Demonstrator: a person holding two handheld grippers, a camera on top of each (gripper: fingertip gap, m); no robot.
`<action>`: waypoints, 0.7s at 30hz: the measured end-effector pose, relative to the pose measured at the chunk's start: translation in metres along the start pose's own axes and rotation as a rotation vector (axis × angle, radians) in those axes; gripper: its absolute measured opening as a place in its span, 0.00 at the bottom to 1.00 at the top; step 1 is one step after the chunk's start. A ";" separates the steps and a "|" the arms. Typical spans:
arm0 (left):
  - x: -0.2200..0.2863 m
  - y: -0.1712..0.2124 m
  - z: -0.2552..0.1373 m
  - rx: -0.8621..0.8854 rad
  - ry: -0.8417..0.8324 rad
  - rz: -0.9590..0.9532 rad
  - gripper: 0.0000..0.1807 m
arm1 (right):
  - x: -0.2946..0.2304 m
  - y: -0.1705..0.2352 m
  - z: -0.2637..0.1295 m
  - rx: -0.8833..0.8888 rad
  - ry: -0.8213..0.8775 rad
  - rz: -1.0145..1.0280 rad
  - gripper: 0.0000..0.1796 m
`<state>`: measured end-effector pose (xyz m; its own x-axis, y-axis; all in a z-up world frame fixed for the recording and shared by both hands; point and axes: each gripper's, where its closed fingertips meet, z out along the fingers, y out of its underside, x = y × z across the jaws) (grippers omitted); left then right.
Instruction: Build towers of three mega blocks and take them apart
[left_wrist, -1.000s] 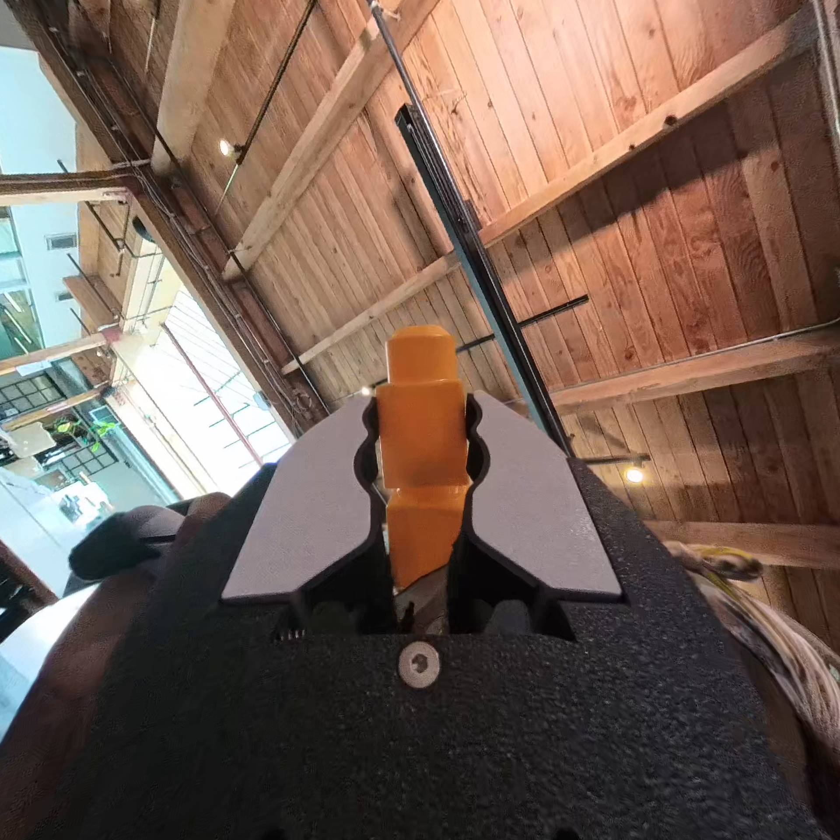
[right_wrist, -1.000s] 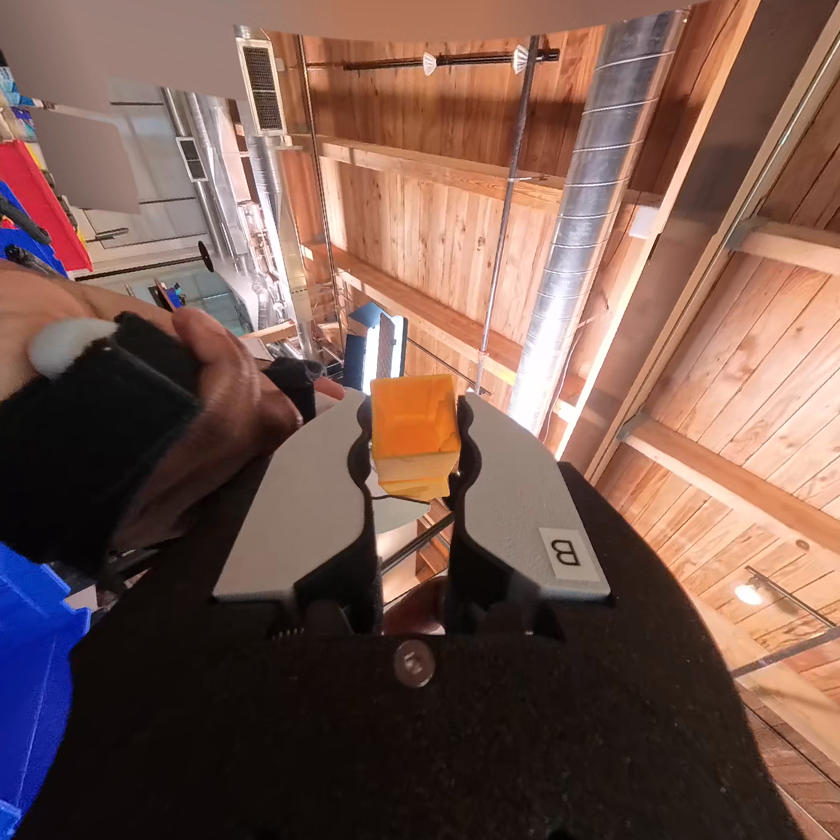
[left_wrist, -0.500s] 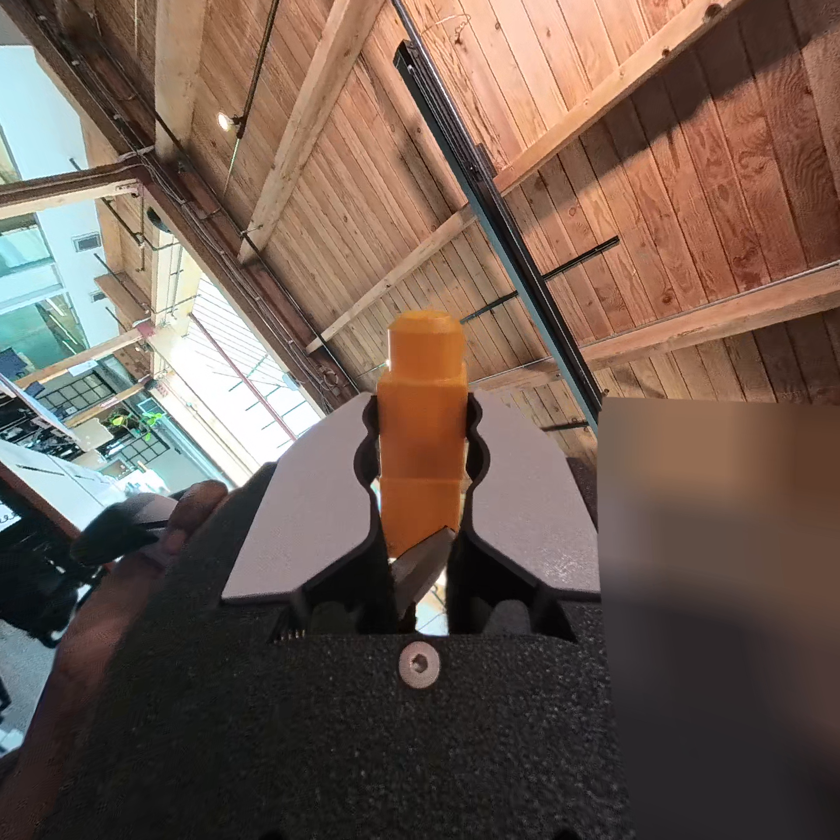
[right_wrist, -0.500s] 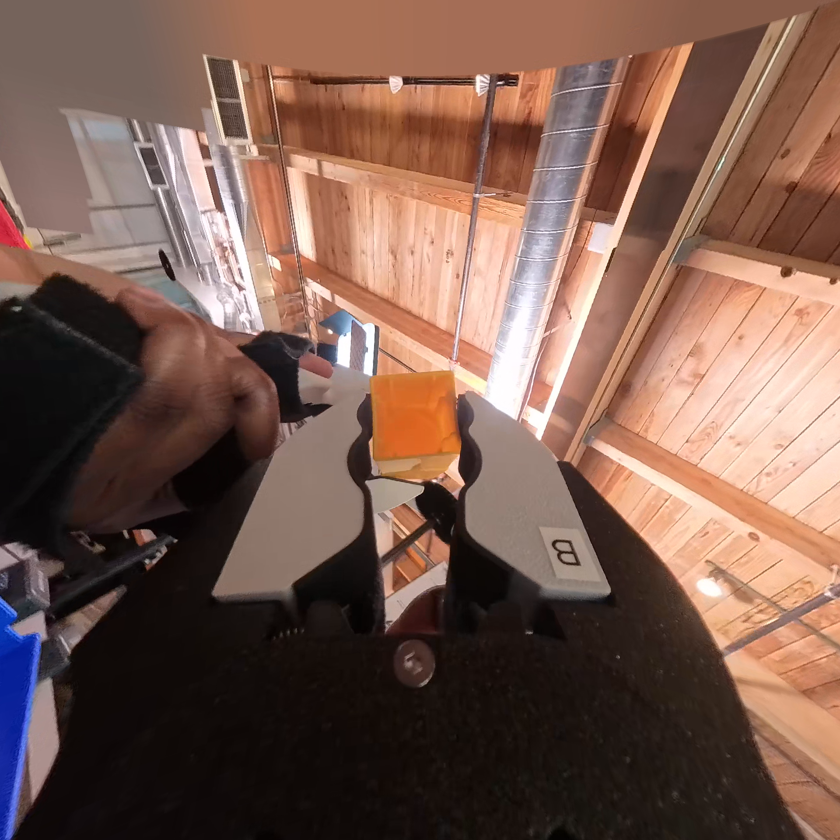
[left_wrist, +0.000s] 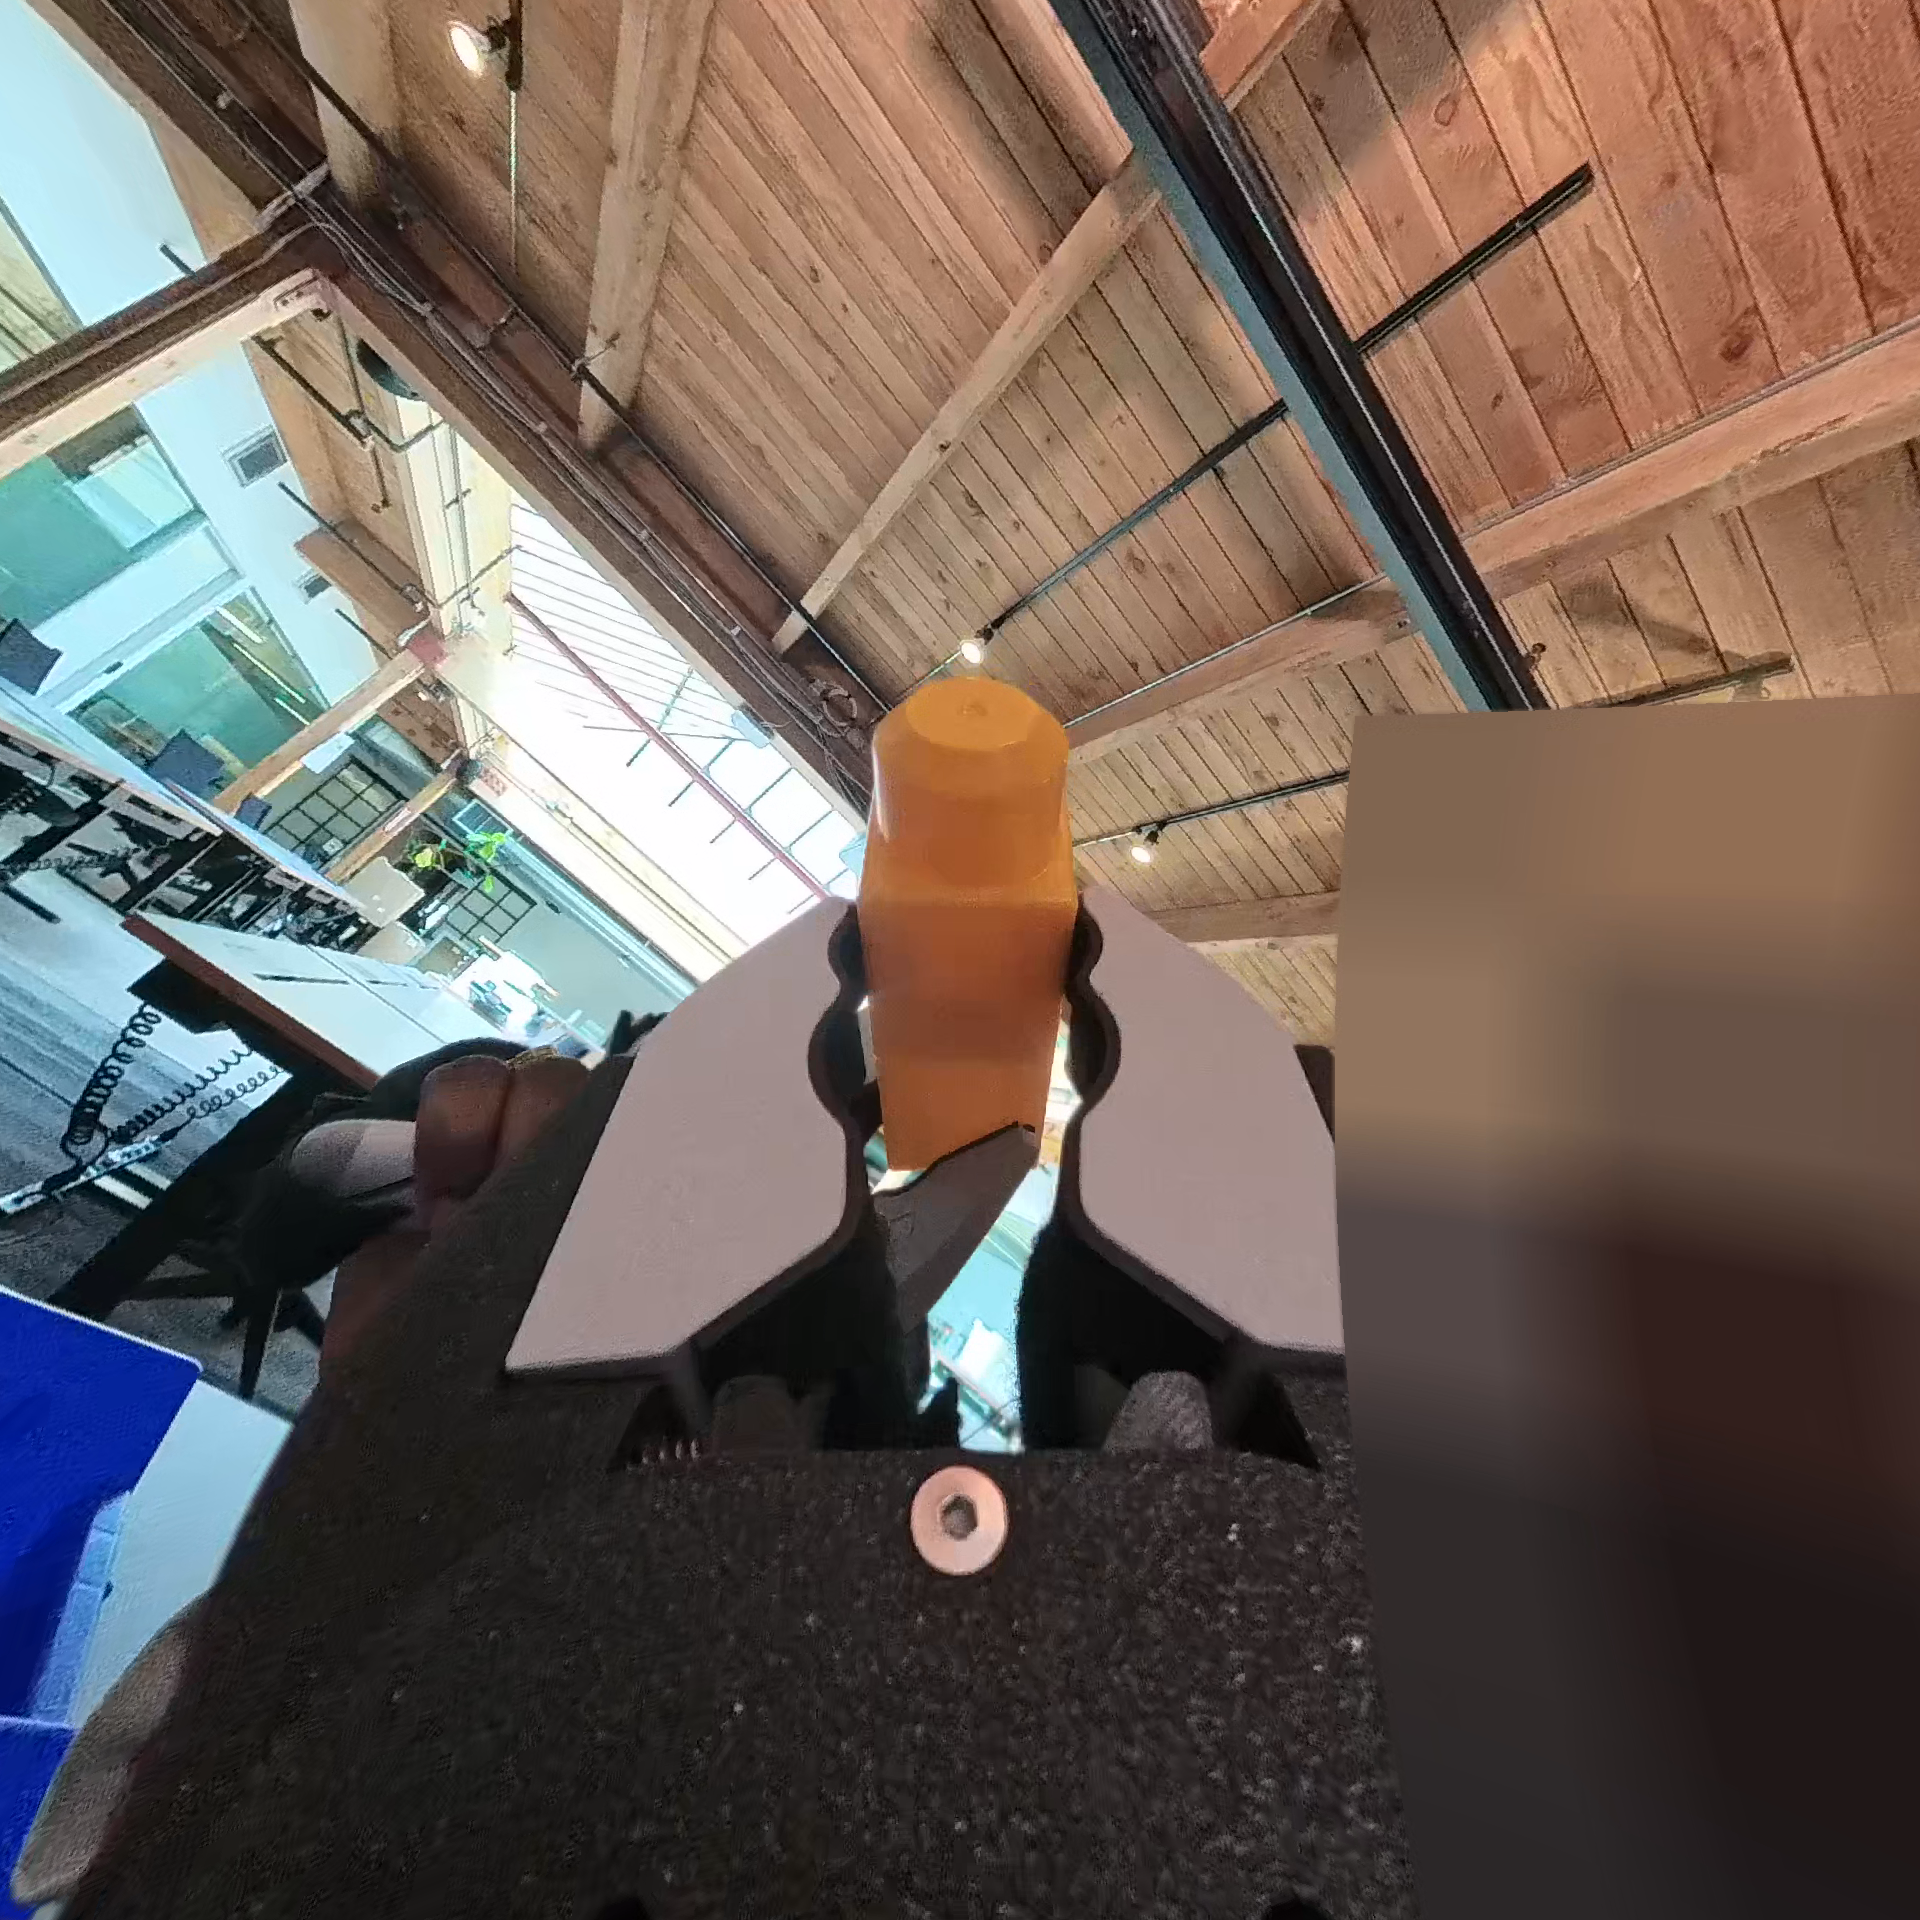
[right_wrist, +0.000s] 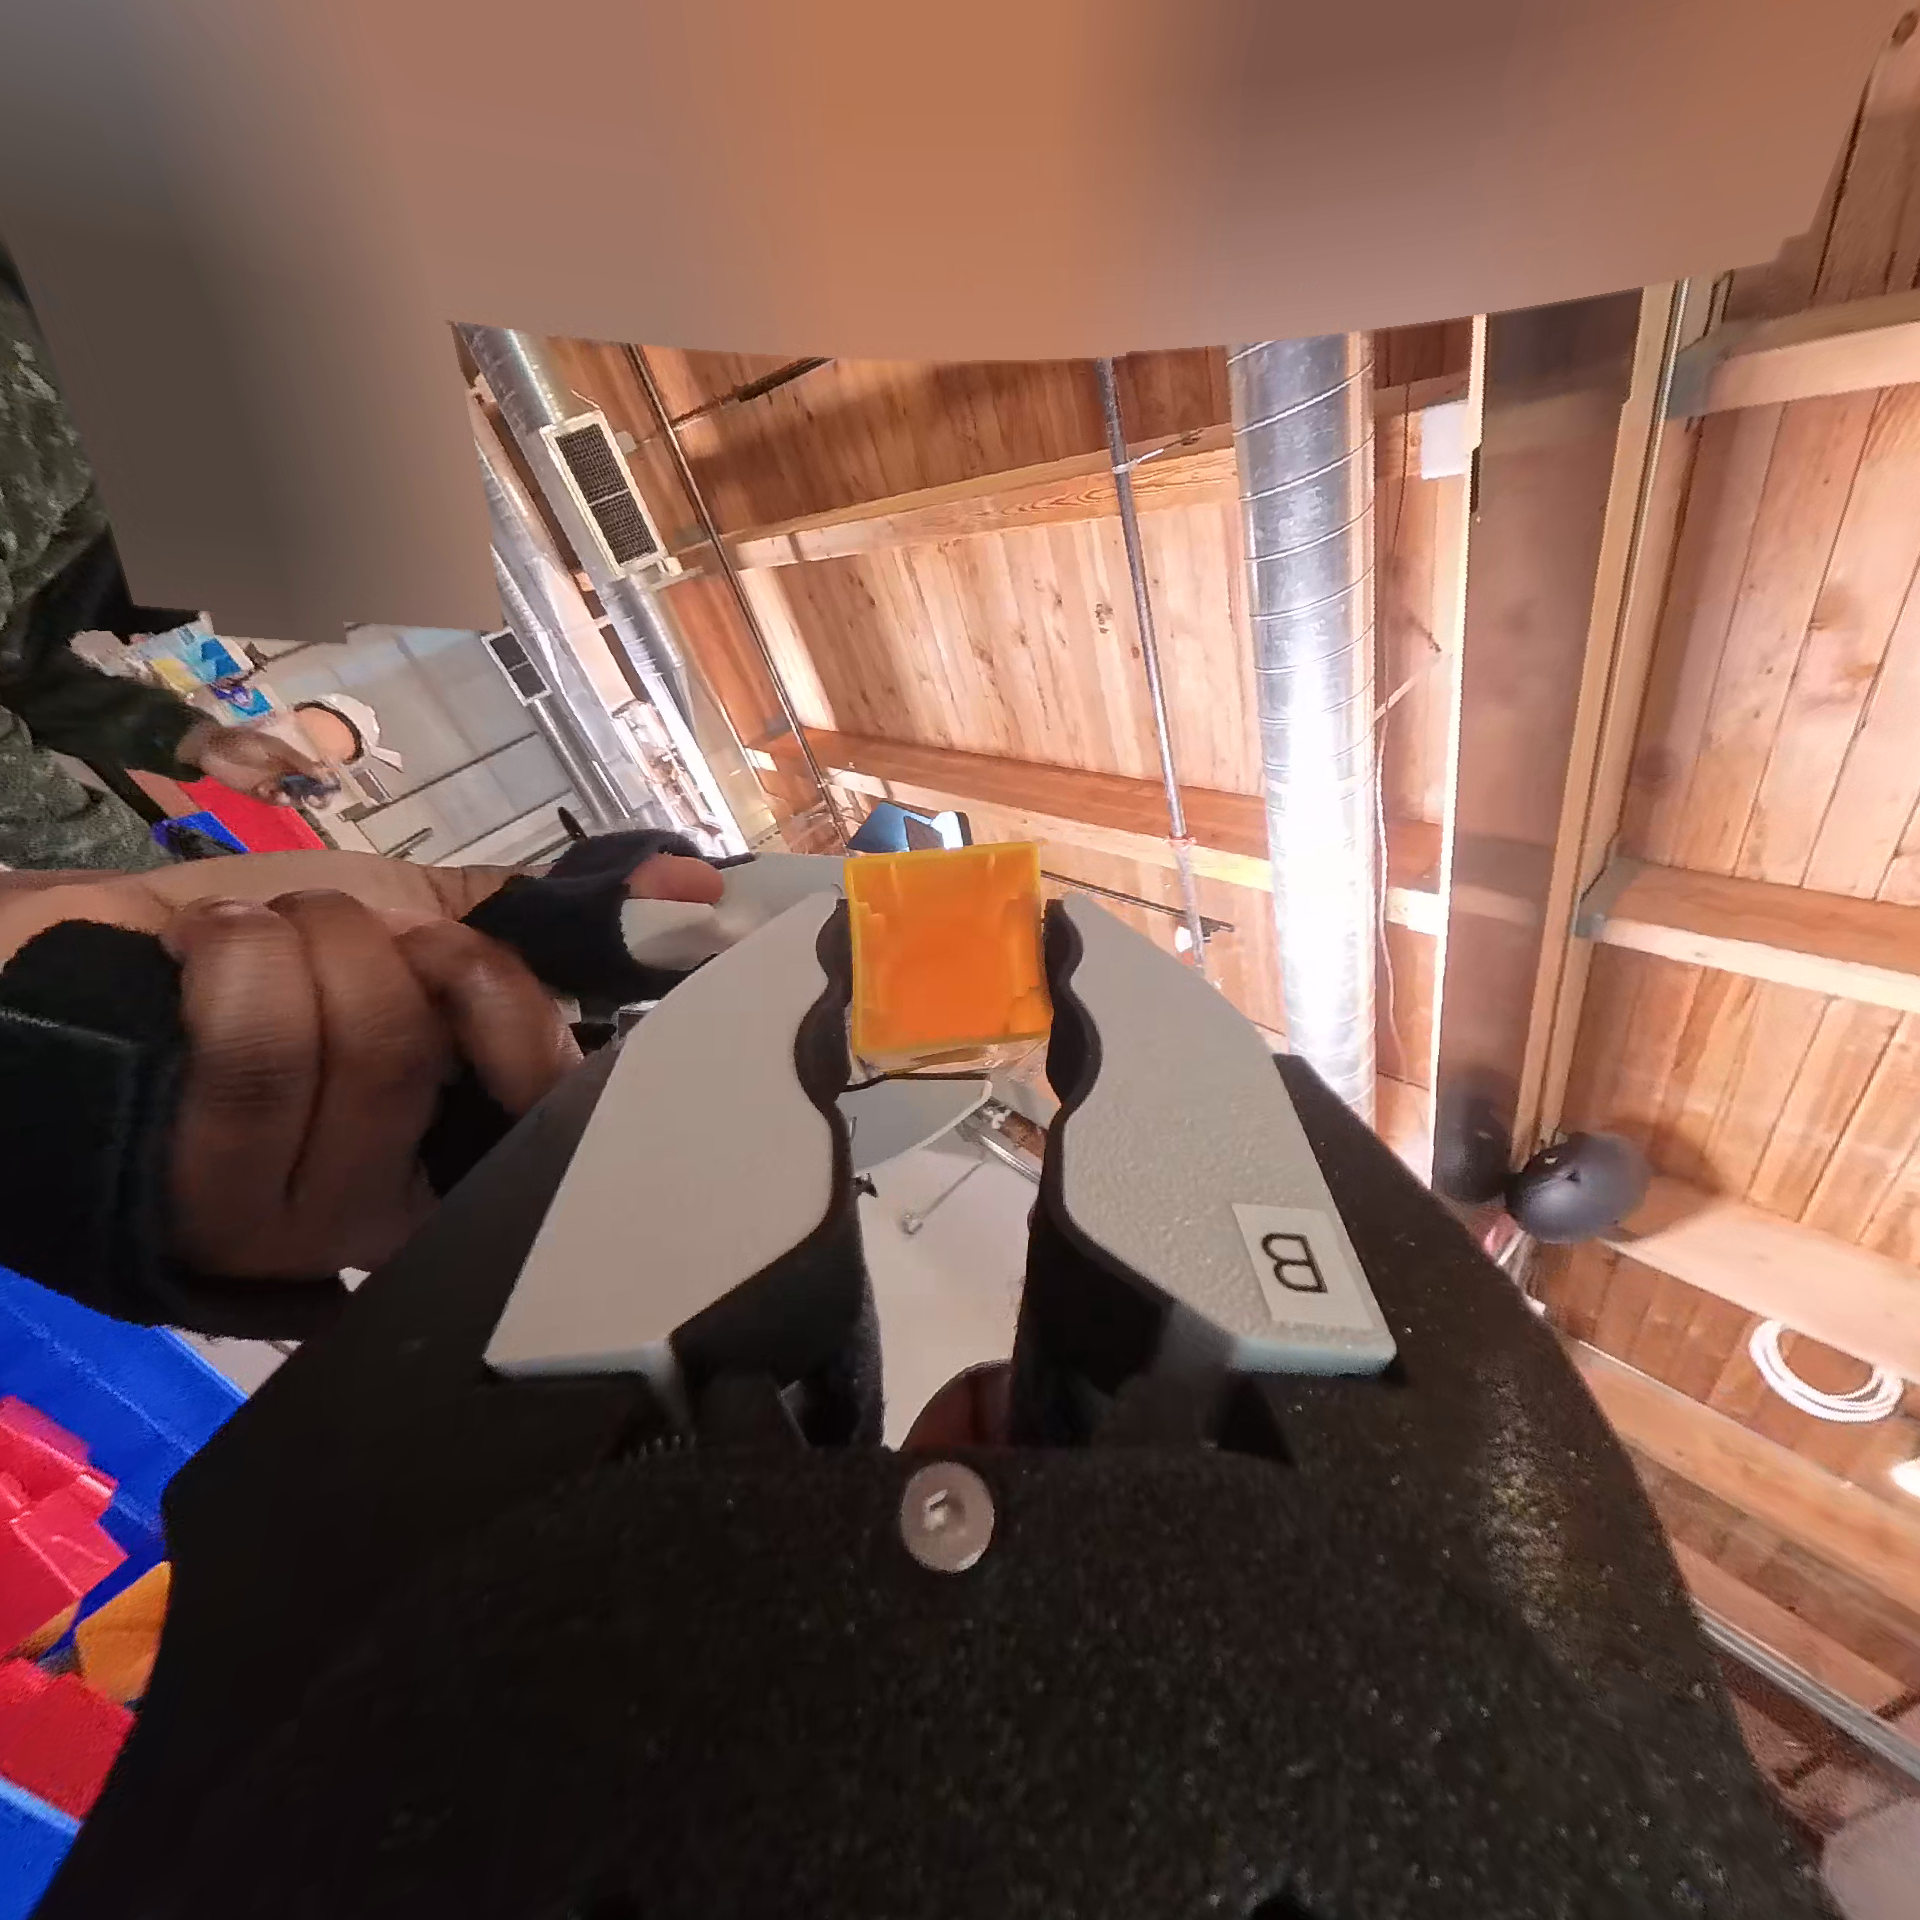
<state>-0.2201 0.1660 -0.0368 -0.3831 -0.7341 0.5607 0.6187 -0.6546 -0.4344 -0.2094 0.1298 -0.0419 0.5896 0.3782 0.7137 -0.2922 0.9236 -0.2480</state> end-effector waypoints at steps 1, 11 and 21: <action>0.000 0.001 0.000 -0.006 0.001 0.003 0.20 | 0.001 0.000 -0.001 0.001 -0.002 0.012 0.19; -0.010 0.002 -0.004 -0.129 -0.110 0.164 0.20 | -0.001 0.023 -0.012 -0.148 -0.092 0.044 0.20; 0.016 -0.016 -0.031 -0.238 0.053 0.348 0.20 | -0.016 0.045 -0.021 -0.405 -0.251 0.467 0.33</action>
<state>-0.2570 0.1595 -0.0427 -0.2174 -0.9230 0.3176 0.5440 -0.3847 -0.7457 -0.2166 0.1666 -0.0785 0.2624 0.7633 0.5903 -0.1394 0.6353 -0.7596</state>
